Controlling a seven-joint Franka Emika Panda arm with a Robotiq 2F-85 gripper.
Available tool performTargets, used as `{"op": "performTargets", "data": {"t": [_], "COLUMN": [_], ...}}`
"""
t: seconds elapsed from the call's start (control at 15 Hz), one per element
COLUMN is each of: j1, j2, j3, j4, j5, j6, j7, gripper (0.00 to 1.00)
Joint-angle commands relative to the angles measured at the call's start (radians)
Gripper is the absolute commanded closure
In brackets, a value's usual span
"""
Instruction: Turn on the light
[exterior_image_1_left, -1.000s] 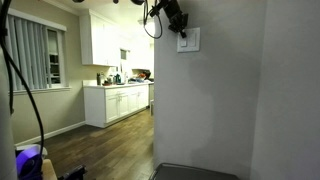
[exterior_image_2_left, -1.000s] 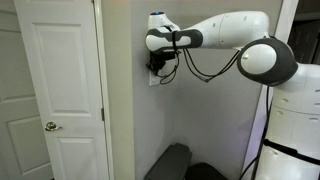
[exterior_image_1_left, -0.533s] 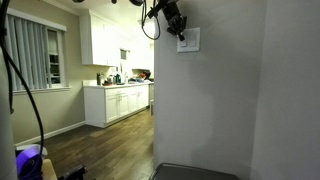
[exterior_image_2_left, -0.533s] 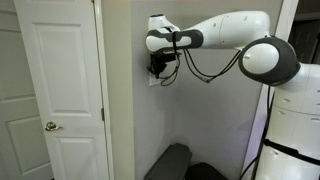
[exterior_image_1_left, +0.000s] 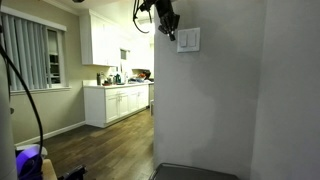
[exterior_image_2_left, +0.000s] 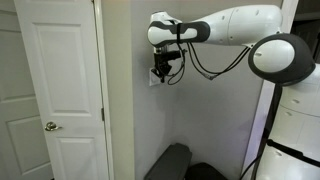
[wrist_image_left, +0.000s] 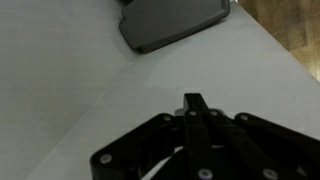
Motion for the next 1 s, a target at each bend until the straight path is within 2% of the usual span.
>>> {"op": "performTargets", "data": {"t": [0.0, 0.07, 0.13, 0.2, 0.27, 0.33, 0.53, 0.93], "j1": [-0.007, -0.008, -0.007, -0.007, -0.005, -0.005, -0.005, -0.005], "j2": [-0.063, -0.069, -0.076, -0.082, -0.039, -0.041, -0.039, -0.039], "j3": [-0.003, -0.003, -0.003, -0.002, 0.004, 0.005, 0.005, 0.005], "j4": [-0.067, -0.076, -0.086, -0.095, -0.043, -0.046, -0.045, -0.045], "j5": [0.061, 0.069, 0.072, 0.073, 0.043, 0.043, 0.043, 0.043], "j6": [-0.042, -0.049, -0.058, -0.062, -0.052, -0.053, -0.052, -0.052], "j7": [-0.08, -0.088, -0.101, -0.106, -0.059, -0.06, -0.06, -0.06], "gripper": [1.0, 1.0, 0.91, 0.73, 0.68, 0.87, 0.68, 0.67]}}
